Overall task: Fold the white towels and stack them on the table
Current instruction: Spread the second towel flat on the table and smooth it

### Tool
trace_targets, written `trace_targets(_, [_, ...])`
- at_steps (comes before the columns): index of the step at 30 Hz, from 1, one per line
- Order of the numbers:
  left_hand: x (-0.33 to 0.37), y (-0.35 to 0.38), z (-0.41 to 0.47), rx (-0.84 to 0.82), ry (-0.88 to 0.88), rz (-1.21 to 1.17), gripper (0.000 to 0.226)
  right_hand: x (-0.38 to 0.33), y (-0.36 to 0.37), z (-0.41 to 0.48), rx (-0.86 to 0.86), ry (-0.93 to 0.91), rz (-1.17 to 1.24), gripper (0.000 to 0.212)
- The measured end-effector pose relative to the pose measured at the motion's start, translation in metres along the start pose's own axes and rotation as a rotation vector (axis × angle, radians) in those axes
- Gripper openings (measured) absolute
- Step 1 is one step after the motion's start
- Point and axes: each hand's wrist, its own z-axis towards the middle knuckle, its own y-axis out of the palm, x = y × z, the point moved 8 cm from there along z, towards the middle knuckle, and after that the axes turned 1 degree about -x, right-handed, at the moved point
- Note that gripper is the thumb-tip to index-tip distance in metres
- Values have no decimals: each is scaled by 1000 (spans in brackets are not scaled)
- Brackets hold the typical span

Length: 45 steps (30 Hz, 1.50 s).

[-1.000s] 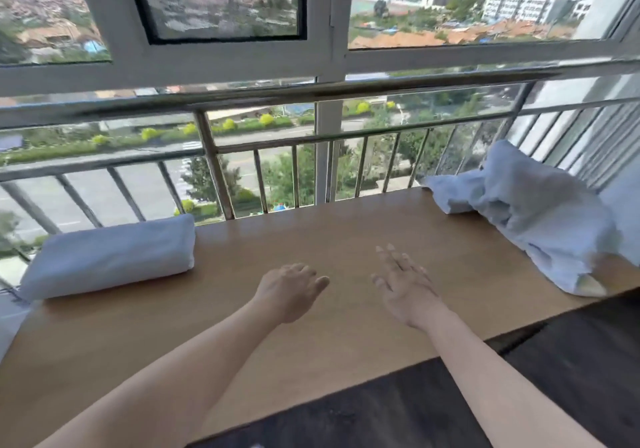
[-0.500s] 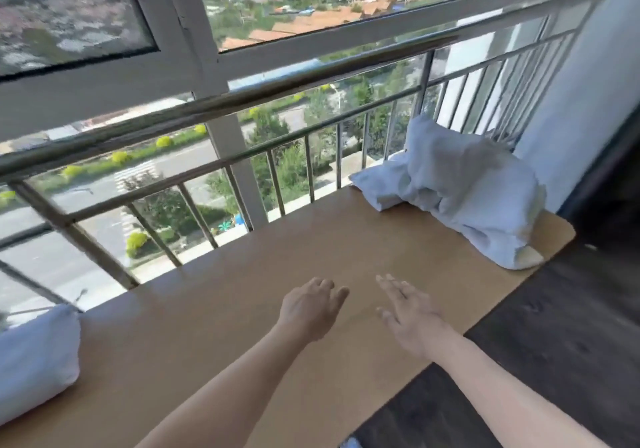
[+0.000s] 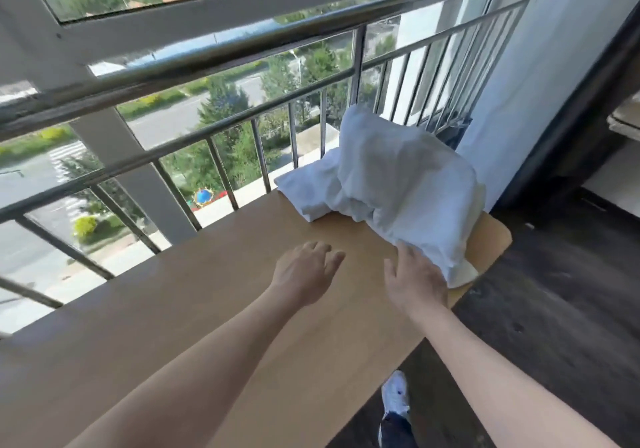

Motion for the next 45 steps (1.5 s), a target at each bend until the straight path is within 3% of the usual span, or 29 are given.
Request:
trace_targets(3, [19, 4, 32, 8, -60, -49, 56, 28, -30, 44, 176, 17, -49, 36])
trace_targets(6, [39, -1, 74, 59, -116, -125, 55, 59, -52, 96, 220, 47, -67, 37])
trace_targets(9, [60, -13, 129, 175, -153, -168, 65, 97, -61, 149, 183, 137, -57, 45])
trace_targets(12, [78, -16, 184, 284, -224, -190, 90, 133, -59, 196, 122, 218, 23, 57])
trace_targets(16, [69, 16, 224, 200, -509, -288, 112, 158, -40, 234, -24, 331, 71, 75])
trace_targets(20, [63, 32, 232, 234, -570, -249, 117, 149, -23, 251, -62, 340, 86, 80])
trace_targets(24, [55, 33, 234, 317, -610, -371, 103, 134, -22, 254, 10, 212, 81, 65])
trace_targets(30, [62, 24, 237, 393, -522, -435, 70, 117, -39, 256, 165, 69, 267, 31])
trace_targets(34, [77, 3, 222, 473, -459, -498, 56, 101, -69, 249, 269, 41, 395, 27])
trace_targets(39, [91, -39, 183, 606, -354, -523, 57, 41, -114, 219, 385, -179, 466, 24])
trace_targets(45, [53, -74, 85, 699, -431, -625, 52, -39, -135, 148, 419, -424, 474, 27])
